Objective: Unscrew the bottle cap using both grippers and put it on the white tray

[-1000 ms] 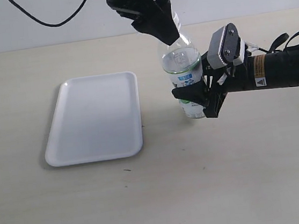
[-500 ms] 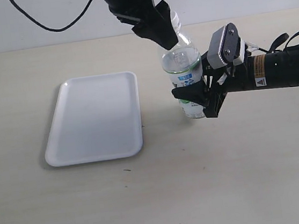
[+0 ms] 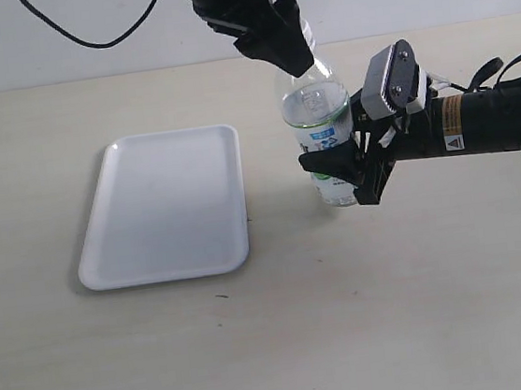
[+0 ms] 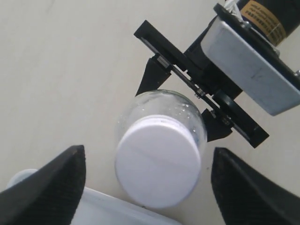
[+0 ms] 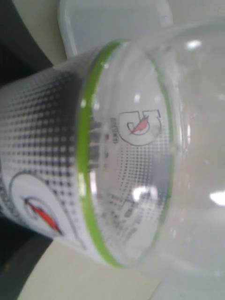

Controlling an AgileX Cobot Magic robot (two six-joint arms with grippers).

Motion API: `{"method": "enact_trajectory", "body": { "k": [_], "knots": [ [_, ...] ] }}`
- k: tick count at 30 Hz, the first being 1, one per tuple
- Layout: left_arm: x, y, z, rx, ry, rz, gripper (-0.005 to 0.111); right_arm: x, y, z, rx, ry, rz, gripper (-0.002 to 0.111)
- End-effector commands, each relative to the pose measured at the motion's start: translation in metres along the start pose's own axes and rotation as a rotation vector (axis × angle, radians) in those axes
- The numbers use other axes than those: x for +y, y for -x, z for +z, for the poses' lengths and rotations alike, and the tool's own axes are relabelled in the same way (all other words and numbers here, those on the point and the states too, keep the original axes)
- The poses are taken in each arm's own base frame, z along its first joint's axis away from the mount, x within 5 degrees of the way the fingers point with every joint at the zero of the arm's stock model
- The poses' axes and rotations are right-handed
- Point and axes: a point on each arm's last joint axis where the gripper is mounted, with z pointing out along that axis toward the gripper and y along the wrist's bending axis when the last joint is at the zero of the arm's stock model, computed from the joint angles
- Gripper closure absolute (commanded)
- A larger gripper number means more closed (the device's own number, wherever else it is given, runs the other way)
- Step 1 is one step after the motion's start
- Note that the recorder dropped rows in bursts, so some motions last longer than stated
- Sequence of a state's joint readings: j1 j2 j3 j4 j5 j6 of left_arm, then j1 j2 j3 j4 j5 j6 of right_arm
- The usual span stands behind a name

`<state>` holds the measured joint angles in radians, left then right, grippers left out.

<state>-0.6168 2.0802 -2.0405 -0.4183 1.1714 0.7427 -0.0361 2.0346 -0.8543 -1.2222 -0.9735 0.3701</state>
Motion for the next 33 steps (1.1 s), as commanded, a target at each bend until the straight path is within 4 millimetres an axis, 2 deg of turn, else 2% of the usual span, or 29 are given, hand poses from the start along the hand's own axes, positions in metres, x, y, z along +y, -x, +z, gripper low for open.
{"method": "enact_trajectory", "body": {
  "k": [1, 6, 9, 12, 16, 17, 24, 33],
  "knots": [
    [0.0011, 0.0030, 0.0005, -0.032, 0.017, -0.001, 0.035, 0.0008, 0.0073, -0.0007, -0.050, 0.008, -0.006, 0.108],
    [0.0010, 0.0037, -0.0004, -0.038, 0.020, -0.002, 0.036, 0.0008, 0.0073, -0.0007, -0.050, 0.008, -0.006, 0.108],
    [0.0011, 0.0036, -0.0004, -0.037, 0.021, -0.003, 0.043, 0.0008, 0.0073, -0.0007, -0.050, 0.008, -0.006, 0.108],
    [0.0014, 0.0033, -0.0004, -0.034, 0.024, -0.005, 0.063, 0.0008, 0.0073, -0.0007, -0.050, 0.008, -0.006, 0.108],
    [0.0014, 0.0033, -0.0004, -0.034, 0.024, -0.017, 0.102, 0.0008, 0.0073, -0.0007, -0.050, 0.008, -0.006, 0.108],
    [0.0014, 0.0033, -0.0004, -0.034, 0.024, -0.019, 0.106, 0.0008, 0.0073, -0.0007, -0.050, 0.008, -0.006, 0.108],
    [0.0000, 0.0017, -0.0004, -0.017, 0.008, -0.124, 0.107, 0.0008, 0.0073, -0.0007, -0.050, 0.008, -0.006, 0.108],
    [-0.0015, -0.0018, -0.0001, 0.027, 0.005, -0.392, 0.107, 0.0008, 0.0073, -0.0007, -0.050, 0.008, -0.009, 0.108]
  ]
}}
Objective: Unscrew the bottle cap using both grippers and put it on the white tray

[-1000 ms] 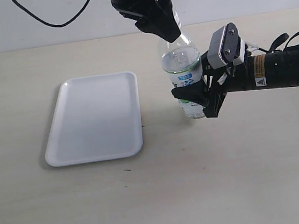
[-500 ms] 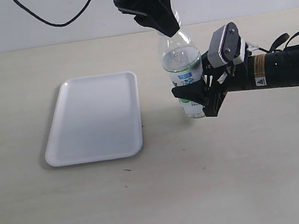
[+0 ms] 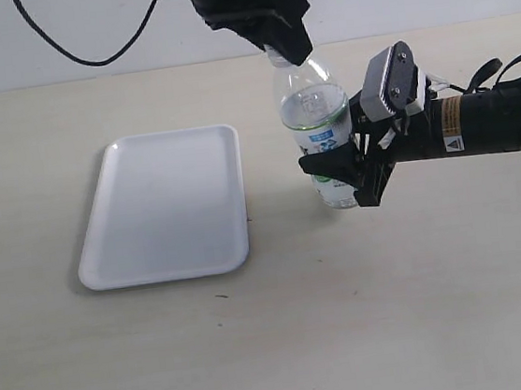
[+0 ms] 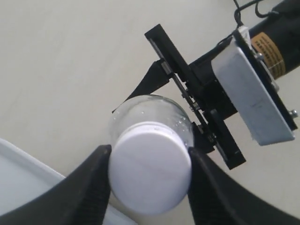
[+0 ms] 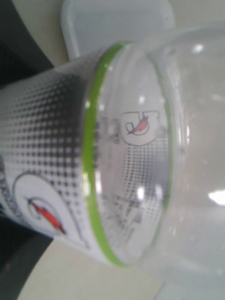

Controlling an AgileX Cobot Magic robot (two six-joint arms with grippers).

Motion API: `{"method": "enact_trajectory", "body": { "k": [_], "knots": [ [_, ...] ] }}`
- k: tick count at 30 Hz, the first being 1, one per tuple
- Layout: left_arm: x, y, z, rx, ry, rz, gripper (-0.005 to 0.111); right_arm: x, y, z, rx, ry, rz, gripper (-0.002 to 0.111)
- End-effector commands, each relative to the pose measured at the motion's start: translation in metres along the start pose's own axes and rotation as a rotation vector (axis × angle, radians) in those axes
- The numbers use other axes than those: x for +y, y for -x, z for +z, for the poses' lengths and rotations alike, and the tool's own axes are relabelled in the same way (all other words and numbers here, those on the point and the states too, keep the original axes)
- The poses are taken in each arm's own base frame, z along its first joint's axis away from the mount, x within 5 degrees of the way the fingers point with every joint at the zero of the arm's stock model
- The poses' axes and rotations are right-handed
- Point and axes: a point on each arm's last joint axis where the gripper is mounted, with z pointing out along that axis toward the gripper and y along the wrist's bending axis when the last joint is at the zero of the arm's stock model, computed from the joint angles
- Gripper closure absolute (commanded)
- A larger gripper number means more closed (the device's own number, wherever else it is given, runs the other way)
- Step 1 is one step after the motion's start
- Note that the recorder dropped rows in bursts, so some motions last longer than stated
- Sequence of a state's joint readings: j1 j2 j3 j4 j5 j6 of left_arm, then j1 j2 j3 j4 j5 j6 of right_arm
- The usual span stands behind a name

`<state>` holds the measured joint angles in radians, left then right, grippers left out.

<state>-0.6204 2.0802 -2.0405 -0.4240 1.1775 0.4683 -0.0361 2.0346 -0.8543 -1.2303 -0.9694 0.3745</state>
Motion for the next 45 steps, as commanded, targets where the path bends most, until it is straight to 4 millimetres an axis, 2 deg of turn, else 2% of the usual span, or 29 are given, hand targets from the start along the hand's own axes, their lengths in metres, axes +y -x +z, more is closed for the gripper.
{"method": "enact_trajectory", "body": {
  "k": [1, 9, 17, 25, 36, 45],
  "knots": [
    [0.000, -0.002, 0.000, 0.025, 0.023, -0.147, 0.107, 0.000, 0.008, -0.001, -0.056, 0.003, -0.009, 0.108],
    [-0.015, 0.003, 0.002, 0.040, 0.100, -0.380, 0.107, 0.001, 0.010, -0.001, -0.079, 0.012, -0.009, 0.108],
    [-0.035, 0.021, -0.016, -0.038, 0.160, -0.553, 0.107, 0.001, 0.010, -0.001, -0.082, 0.010, -0.010, 0.108],
    [-0.034, 0.022, -0.016, -0.052, 0.187, -0.659, 0.107, 0.001, 0.010, -0.001, -0.080, 0.008, -0.009, 0.108],
    [-0.034, 0.023, -0.016, -0.097, 0.181, -0.971, 0.107, 0.001, 0.010, -0.001, -0.080, 0.008, -0.009, 0.108],
    [-0.028, 0.027, -0.027, -0.141, 0.110, -0.923, 0.107, -0.003, 0.011, -0.001, -0.095, -0.032, 0.025, 0.108]
  ]
}}
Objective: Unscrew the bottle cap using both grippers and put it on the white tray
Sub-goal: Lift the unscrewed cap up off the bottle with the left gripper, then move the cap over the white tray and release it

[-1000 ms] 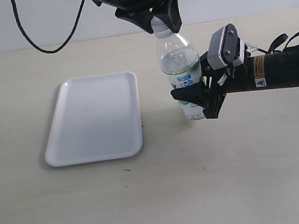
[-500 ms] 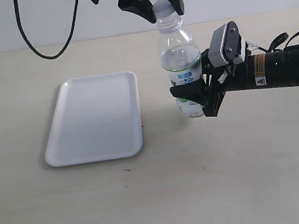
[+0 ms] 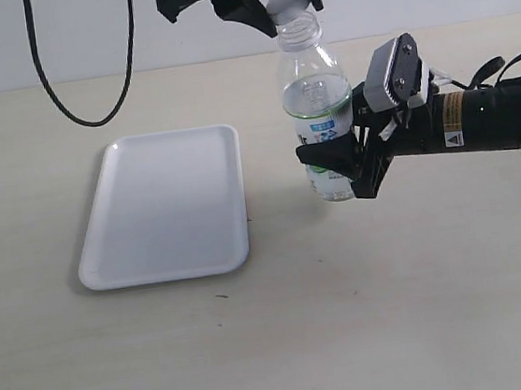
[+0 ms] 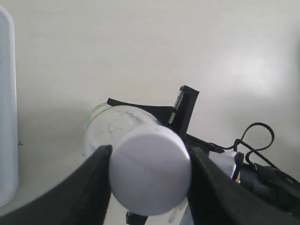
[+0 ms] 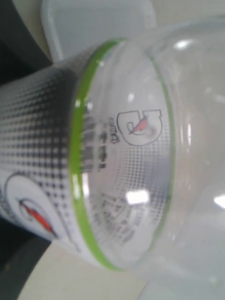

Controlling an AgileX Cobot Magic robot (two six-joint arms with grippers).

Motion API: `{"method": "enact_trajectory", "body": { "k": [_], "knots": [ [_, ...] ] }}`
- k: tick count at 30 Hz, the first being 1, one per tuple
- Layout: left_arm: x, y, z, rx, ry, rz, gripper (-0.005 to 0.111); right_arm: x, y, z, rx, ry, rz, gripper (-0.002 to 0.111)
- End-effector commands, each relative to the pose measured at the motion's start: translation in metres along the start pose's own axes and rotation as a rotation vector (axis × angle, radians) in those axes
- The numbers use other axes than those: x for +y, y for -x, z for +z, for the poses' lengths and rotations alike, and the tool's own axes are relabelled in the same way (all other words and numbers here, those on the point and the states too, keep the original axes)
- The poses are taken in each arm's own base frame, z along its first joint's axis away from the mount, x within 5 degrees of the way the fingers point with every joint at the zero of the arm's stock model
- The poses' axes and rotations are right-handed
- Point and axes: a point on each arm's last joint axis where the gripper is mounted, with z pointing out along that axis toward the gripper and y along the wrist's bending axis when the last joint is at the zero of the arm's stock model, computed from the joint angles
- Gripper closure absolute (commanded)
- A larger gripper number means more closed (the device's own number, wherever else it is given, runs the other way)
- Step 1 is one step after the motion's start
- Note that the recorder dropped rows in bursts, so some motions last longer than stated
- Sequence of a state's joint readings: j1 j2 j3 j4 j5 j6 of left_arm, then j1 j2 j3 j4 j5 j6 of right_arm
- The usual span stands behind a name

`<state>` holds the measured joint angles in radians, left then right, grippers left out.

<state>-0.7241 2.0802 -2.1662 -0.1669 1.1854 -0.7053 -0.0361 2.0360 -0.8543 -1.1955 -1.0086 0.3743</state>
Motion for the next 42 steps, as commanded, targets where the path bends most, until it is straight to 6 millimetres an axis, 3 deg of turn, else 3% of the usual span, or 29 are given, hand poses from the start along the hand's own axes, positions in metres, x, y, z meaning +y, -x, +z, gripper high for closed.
{"method": "enact_trajectory", "body": {
  "k": [1, 8, 15, 24, 32, 42],
  "knots": [
    [0.001, 0.007, -0.014, 0.001, -0.080, 0.029, 0.107, -0.002, 0.008, -0.001, -0.049, -0.019, 0.007, 0.108],
    [0.014, 0.018, -0.028, 0.000, -0.087, 0.088, 0.107, -0.004, 0.007, -0.001, -0.042, -0.044, 0.044, 0.108],
    [0.036, 0.028, -0.023, -0.049, 0.080, 0.280, 0.107, -0.011, 0.004, -0.001, -0.023, -0.125, 0.127, 0.108],
    [0.074, 0.021, 0.014, 0.068, 0.267, 0.474, 0.107, -0.020, 0.005, -0.003, -0.051, -0.216, 0.233, 0.108],
    [0.129, 0.015, 0.057, 0.116, 0.312, 0.456, 0.107, -0.021, 0.003, -0.003, -0.027, -0.232, 0.250, 0.108],
    [0.174, -0.015, 0.109, 0.078, 0.331, 0.537, 0.107, -0.020, 0.003, -0.003, -0.025, -0.223, 0.259, 0.108]
  ]
}}
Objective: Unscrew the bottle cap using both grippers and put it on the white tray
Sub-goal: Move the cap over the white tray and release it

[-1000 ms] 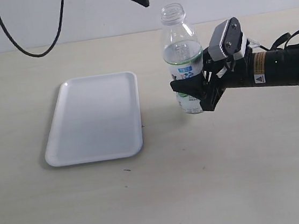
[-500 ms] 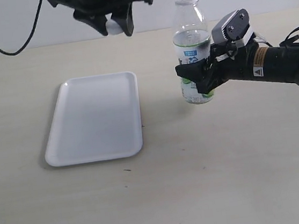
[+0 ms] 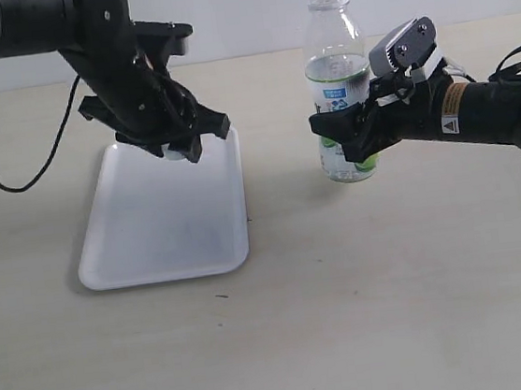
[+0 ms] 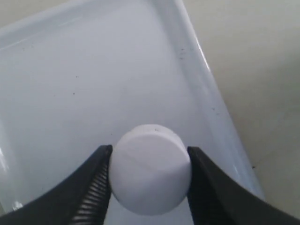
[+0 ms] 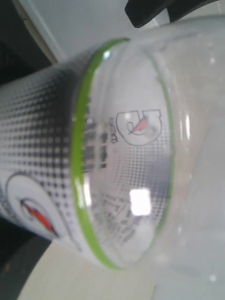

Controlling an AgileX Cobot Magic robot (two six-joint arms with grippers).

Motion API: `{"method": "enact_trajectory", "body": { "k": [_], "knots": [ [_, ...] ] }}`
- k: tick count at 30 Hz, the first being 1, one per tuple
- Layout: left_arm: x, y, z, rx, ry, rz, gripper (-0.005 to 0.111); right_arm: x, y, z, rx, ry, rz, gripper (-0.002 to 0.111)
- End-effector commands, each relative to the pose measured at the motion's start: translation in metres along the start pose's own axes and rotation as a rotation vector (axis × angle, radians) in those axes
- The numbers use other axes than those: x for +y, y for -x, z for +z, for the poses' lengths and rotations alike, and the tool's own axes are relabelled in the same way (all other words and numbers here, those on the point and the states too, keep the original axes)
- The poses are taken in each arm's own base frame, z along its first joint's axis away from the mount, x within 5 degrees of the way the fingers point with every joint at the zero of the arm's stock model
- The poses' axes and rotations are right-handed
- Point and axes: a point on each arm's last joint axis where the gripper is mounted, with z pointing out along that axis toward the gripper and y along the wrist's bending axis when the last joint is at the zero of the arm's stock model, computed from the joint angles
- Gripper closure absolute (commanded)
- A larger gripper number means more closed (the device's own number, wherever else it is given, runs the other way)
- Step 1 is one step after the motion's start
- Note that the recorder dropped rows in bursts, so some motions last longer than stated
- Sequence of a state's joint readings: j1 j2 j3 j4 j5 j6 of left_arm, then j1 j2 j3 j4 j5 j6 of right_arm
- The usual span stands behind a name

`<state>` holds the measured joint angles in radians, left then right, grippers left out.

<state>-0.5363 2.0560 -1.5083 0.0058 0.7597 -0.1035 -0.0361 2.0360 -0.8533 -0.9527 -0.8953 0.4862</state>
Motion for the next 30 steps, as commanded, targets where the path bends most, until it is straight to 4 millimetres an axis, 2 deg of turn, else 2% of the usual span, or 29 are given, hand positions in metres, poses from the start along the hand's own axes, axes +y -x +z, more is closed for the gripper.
{"method": "enact_trajectory", "body": {
  "k": [1, 5, 7, 12, 19, 22, 28, 30],
  "knots": [
    [0.005, -0.013, 0.015, 0.011, 0.040, 0.067, 0.107, 0.002, 0.007, -0.001, -0.042, 0.011, 0.012, 0.108],
    [0.006, -0.027, 0.042, 0.094, 0.048, 0.068, 0.107, 0.003, 0.006, -0.001, -0.034, 0.027, 0.000, 0.108],
    [0.006, -0.029, 0.049, 0.114, 0.050, 0.071, 0.107, 0.003, 0.006, -0.001, -0.031, 0.032, 0.001, 0.108],
    [0.007, -0.032, 0.057, 0.130, 0.050, 0.071, 0.107, 0.004, 0.006, -0.001, -0.027, 0.040, 0.004, 0.108],
    [0.006, -0.033, 0.056, 0.137, 0.050, 0.068, 0.103, 0.004, 0.006, -0.001, -0.027, 0.040, 0.004, 0.108],
    [0.007, -0.033, 0.056, 0.141, 0.051, 0.069, 0.089, 0.004, 0.006, -0.001, -0.027, 0.040, 0.004, 0.108],
    [0.007, -0.033, 0.056, 0.147, 0.051, 0.069, 0.047, 0.004, 0.005, -0.001, -0.025, 0.039, 0.004, 0.108],
    [0.007, -0.033, 0.056, 0.147, 0.056, 0.075, 0.038, 0.004, 0.005, -0.001, -0.025, 0.039, 0.004, 0.108]
  ]
}}
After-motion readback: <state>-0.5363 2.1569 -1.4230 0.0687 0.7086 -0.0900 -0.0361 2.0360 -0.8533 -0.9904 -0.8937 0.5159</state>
